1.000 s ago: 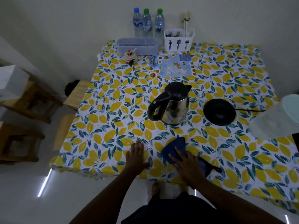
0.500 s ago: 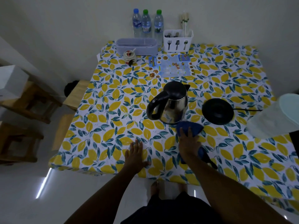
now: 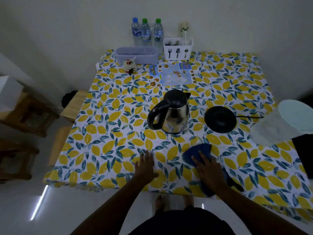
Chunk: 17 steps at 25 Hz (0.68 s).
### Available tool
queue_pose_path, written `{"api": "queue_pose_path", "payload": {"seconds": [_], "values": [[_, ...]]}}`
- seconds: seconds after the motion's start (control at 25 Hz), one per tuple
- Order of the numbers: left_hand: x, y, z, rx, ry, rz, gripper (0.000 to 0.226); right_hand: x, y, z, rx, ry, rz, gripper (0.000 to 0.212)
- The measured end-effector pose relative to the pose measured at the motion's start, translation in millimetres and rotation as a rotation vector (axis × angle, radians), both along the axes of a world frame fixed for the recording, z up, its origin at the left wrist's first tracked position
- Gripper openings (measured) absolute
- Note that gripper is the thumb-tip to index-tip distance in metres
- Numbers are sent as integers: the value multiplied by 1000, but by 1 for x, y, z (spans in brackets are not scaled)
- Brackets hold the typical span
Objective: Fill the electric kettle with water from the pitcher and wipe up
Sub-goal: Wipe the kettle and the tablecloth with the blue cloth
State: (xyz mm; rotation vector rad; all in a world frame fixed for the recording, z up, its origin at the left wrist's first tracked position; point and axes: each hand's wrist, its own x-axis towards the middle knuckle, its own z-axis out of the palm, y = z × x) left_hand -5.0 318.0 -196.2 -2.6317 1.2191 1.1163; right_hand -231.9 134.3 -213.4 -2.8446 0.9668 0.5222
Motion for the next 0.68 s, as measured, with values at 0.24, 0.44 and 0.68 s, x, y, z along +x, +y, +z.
{"api": "queue_pose_path", "payload": {"seconds": [0.24,0.44,0.68], "values": [[-20,-5,-9,78,-38,-75,124,62,-40,5,-22,-34,-387,59],[-18,-1,-7,93,-60,-92,124,104,-13,9,70,-20,-300,62],[-19,-1,-11,76,-69,-77,124,38,46,3,102,30,98,66]]}}
